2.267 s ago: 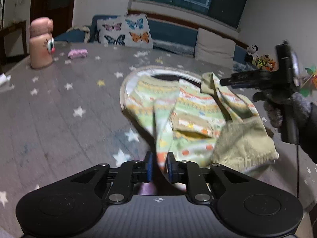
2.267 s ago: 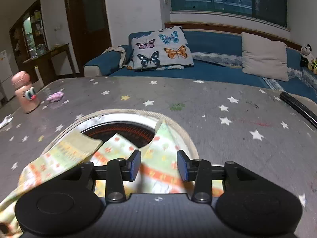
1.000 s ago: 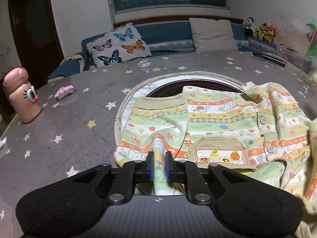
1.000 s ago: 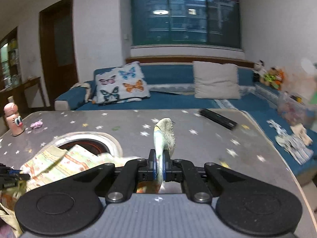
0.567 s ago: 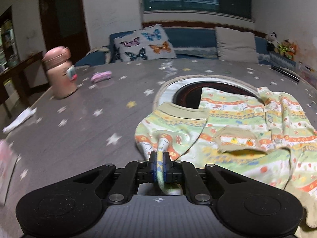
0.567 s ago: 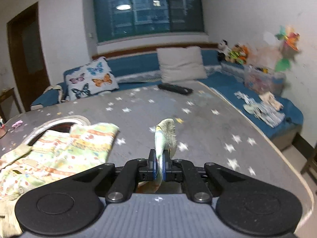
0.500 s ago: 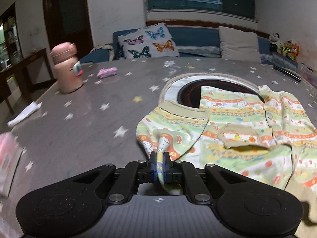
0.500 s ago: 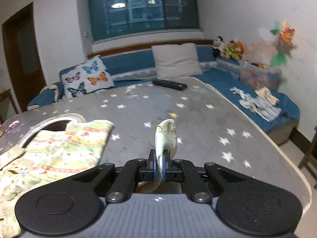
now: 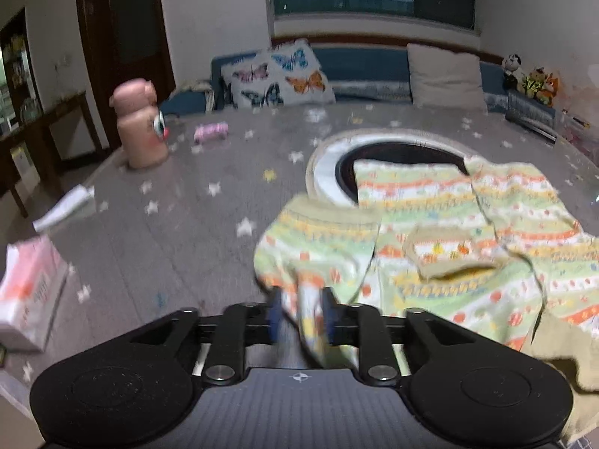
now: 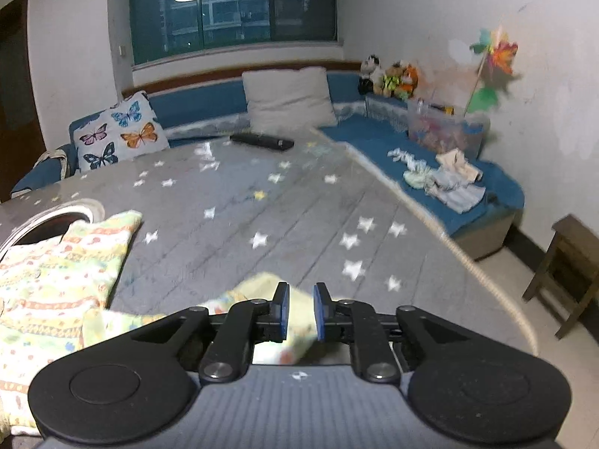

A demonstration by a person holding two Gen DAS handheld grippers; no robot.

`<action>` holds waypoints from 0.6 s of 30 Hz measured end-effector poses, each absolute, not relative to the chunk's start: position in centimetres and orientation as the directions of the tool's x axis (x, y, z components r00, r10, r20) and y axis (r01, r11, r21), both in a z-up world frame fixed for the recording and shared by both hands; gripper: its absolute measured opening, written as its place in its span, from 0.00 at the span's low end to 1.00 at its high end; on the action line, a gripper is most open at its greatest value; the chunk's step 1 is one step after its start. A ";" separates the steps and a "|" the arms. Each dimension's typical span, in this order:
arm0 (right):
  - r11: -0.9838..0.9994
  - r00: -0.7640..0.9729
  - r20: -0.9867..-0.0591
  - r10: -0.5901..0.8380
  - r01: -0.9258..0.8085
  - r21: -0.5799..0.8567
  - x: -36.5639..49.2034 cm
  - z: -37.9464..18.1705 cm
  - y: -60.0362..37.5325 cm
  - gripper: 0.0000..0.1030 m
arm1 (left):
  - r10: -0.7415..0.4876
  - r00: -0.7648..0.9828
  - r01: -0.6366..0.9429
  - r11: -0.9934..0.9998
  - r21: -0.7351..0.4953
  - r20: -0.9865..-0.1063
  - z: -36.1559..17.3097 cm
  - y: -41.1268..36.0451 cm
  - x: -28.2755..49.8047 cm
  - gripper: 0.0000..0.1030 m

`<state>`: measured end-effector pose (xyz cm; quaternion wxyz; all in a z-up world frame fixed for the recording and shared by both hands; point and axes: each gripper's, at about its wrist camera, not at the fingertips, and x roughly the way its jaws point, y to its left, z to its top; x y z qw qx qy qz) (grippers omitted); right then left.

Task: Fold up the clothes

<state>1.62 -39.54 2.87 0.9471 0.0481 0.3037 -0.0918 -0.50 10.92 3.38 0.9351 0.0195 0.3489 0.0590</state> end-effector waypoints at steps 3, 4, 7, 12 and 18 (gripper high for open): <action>0.986 0.810 -0.575 -0.114 0.163 0.034 2.7 3.5 -38.7 0.14 | 0.101 0.768 -0.081 0.995 0.060 -0.632 4.2 10.5 0.5 0.33; 0.989 0.810 -0.578 -0.093 0.141 0.037 3.3 3.4 -38.1 0.14 | 0.092 0.771 -0.076 0.996 0.051 -0.630 4.3 10.3 1.0 0.34; 0.996 0.808 -0.589 -0.030 0.073 0.048 5.1 3.2 -36.2 0.14 | 0.073 0.772 -0.057 0.997 0.046 -0.632 4.4 9.5 3.0 0.34; 0.997 0.793 -0.605 0.074 -0.041 0.069 8.2 2.8 -33.1 0.17 | 0.033 0.761 -0.012 0.999 0.037 -0.647 3.8 8.0 6.8 0.34; 0.982 0.760 -0.623 0.186 -0.163 0.095 11.8 2.3 -29.7 0.25 | 0.023 0.729 0.010 0.999 0.043 -0.684 2.2 7.3 12.3 0.35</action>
